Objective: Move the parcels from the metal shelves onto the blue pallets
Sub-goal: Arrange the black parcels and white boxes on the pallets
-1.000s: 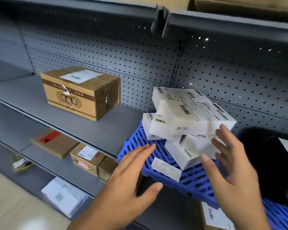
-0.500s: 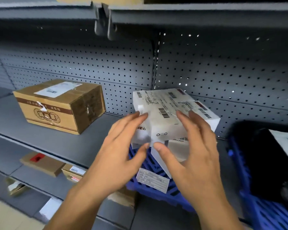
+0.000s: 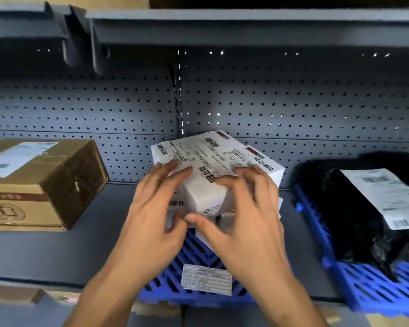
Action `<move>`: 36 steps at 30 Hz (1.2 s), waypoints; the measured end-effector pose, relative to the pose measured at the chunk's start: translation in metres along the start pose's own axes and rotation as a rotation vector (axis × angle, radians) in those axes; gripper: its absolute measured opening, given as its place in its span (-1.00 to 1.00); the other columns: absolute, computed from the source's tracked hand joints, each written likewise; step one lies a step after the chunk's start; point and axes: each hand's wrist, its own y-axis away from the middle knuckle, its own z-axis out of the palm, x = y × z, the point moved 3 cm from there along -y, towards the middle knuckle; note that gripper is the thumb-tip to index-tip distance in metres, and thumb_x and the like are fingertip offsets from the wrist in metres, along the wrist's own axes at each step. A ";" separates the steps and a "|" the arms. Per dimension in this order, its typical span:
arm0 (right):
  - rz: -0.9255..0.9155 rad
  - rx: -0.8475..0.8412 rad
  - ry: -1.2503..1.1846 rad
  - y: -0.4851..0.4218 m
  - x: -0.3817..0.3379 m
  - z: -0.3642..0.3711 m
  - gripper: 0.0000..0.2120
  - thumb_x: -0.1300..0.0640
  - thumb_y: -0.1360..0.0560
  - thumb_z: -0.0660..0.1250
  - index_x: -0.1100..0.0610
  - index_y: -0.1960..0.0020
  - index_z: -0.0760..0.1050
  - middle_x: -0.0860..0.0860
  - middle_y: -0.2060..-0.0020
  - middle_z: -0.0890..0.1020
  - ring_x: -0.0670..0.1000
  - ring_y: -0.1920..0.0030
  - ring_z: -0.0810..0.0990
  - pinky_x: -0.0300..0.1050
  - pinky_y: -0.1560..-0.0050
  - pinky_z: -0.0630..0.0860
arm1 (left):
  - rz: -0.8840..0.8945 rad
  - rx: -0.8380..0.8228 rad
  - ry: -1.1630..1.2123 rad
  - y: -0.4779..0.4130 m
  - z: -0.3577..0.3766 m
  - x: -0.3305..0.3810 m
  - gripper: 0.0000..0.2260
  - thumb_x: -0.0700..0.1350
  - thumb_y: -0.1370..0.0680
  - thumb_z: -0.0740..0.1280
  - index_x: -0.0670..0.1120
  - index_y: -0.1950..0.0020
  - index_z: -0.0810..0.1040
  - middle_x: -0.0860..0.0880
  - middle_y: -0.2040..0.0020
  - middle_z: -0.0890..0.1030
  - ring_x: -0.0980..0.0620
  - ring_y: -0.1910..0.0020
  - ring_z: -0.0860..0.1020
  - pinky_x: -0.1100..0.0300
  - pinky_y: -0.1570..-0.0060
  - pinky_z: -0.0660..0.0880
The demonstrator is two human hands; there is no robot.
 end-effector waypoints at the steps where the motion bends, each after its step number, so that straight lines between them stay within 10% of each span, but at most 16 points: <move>1: -0.004 0.016 -0.002 -0.001 0.000 0.000 -0.33 -0.55 -0.35 0.28 -0.18 -0.30 0.38 -0.15 -0.38 0.28 -0.02 -0.55 0.19 0.19 -0.25 0.57 | 0.006 0.001 0.002 -0.002 0.000 0.000 -0.32 -0.29 -0.45 0.36 0.16 -0.51 0.36 0.24 -0.52 0.29 0.15 -0.59 0.14 0.52 -0.44 0.02; 11: -0.040 0.000 -0.151 0.004 0.019 -0.009 -0.55 -0.25 -0.40 0.39 -0.15 -0.24 0.45 -0.15 -0.51 0.21 -0.06 -0.65 0.01 -0.35 -0.50 0.14 | 0.055 0.014 0.030 -0.017 -0.002 -0.004 -0.39 -0.22 -0.42 0.24 0.11 -0.46 0.45 0.18 -0.49 0.37 0.17 -0.56 0.19 0.48 -0.45 0.07; 15: -0.027 0.024 -0.214 0.008 0.041 -0.032 -0.61 -0.14 -0.41 0.40 -0.25 -0.24 0.52 -0.13 -0.58 0.16 -0.31 -0.55 0.16 -0.46 -0.40 0.26 | 0.083 0.054 0.000 -0.021 -0.007 -0.004 -0.49 -0.18 -0.47 0.28 0.04 -0.44 0.48 0.12 -0.48 0.41 0.12 -0.55 0.25 0.47 -0.45 0.08; 19: -0.003 0.004 -0.264 0.006 0.061 -0.041 -0.57 -0.12 -0.44 0.33 -0.30 -0.30 0.53 -0.06 -0.52 0.31 -0.19 -0.59 0.19 0.03 -0.50 0.38 | 0.115 0.054 0.070 -0.020 -0.002 0.006 -0.52 -0.18 -0.48 0.29 0.03 -0.41 0.51 0.15 -0.44 0.44 0.15 -0.53 0.29 0.41 -0.45 0.16; 24: -0.038 -0.037 -0.383 0.006 0.074 -0.044 -0.51 0.08 -0.55 0.31 -0.15 -0.46 0.44 -0.10 -0.48 0.46 -0.03 -0.56 0.34 0.20 -0.46 0.40 | 0.155 0.035 0.201 -0.008 0.013 0.023 -0.55 -0.20 -0.56 0.34 0.10 -0.43 0.49 0.25 -0.42 0.46 0.25 -0.45 0.39 0.27 -0.28 0.47; 31: 0.028 -0.069 -0.417 0.009 0.084 -0.040 -0.51 0.25 -0.65 0.24 -0.11 -0.51 0.37 -0.20 -0.29 0.63 -0.07 -0.29 0.63 -0.24 -0.27 0.52 | 0.036 -0.102 0.285 -0.004 0.033 0.025 -0.35 -0.21 -0.50 0.49 0.22 -0.50 0.39 0.33 -0.29 0.52 0.51 -0.15 0.52 0.63 -0.11 0.35; 36: 0.026 -0.043 -0.349 0.011 0.085 -0.041 -0.49 0.26 -0.66 0.23 -0.18 -0.50 0.36 -0.12 -0.19 0.67 0.02 -0.14 0.66 0.00 -0.20 0.56 | 0.019 -0.086 0.211 -0.006 0.041 0.021 -0.30 -0.15 -0.46 0.55 0.26 -0.50 0.38 0.34 -0.16 0.56 0.45 -0.13 0.55 0.53 -0.15 0.44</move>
